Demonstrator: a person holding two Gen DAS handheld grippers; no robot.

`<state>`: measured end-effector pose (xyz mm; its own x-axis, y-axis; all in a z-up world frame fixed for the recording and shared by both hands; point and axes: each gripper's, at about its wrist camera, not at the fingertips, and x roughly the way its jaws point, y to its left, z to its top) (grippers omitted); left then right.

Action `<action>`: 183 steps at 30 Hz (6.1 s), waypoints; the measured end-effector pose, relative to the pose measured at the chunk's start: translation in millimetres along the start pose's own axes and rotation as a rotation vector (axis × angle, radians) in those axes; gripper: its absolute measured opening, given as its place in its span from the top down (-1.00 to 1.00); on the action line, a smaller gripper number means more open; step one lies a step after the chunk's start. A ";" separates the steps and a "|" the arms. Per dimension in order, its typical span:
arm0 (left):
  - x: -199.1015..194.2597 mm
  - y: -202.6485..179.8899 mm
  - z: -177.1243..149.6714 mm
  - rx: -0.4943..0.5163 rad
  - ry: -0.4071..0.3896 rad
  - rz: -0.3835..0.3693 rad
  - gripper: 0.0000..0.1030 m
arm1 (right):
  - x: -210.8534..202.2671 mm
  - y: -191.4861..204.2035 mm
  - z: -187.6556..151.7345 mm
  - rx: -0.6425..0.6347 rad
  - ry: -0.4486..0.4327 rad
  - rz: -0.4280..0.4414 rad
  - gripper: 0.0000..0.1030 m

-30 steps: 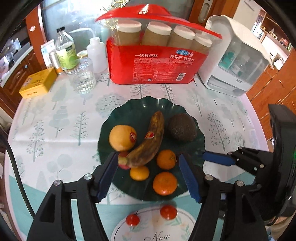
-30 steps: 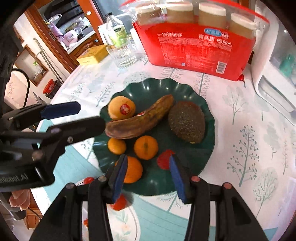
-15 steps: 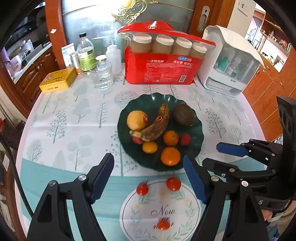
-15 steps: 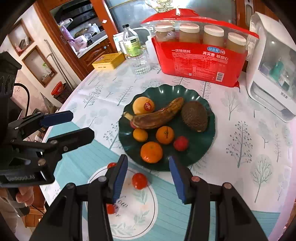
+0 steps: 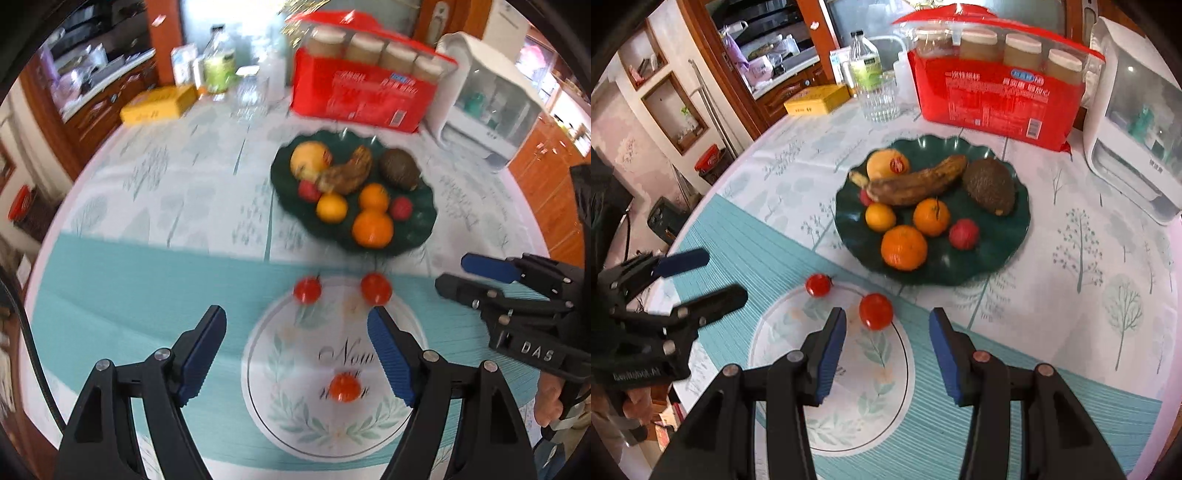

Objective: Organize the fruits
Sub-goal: 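Grasp a cherry tomato with the left tool while the right tool grasps another, then carry both cherry tomatoes to the green plate and open both tools, then grasp the last cherry tomato on the white plate with the right tool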

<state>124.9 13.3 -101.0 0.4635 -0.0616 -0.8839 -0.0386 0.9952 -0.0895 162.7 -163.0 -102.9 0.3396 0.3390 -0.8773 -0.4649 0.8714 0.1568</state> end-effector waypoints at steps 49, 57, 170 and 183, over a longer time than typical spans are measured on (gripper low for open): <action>48.3 -14.4 -73.8 -0.226 -0.013 -0.011 0.50 | 82.1 19.1 -18.4 -0.138 0.067 0.038 0.39; 34.5 -4.8 -47.9 -0.226 -0.026 -0.037 0.50 | 50.5 8.5 -20.9 -0.076 0.046 0.054 0.39; 5.6 75.6 4.5 -0.166 -0.074 0.179 -0.78 | 56.3 53.2 28.1 0.014 0.056 0.022 0.35; 32.8 84.8 -10.9 -0.183 -0.061 0.201 -0.78 | 104.9 71.7 23.9 0.039 0.118 0.032 0.35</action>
<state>127.1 94.8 -142.7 0.4828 0.1461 -0.8635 -0.2917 0.9565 -0.0012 184.6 -56.5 -172.8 0.2257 0.3250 -0.9184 -0.4407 0.8748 0.2012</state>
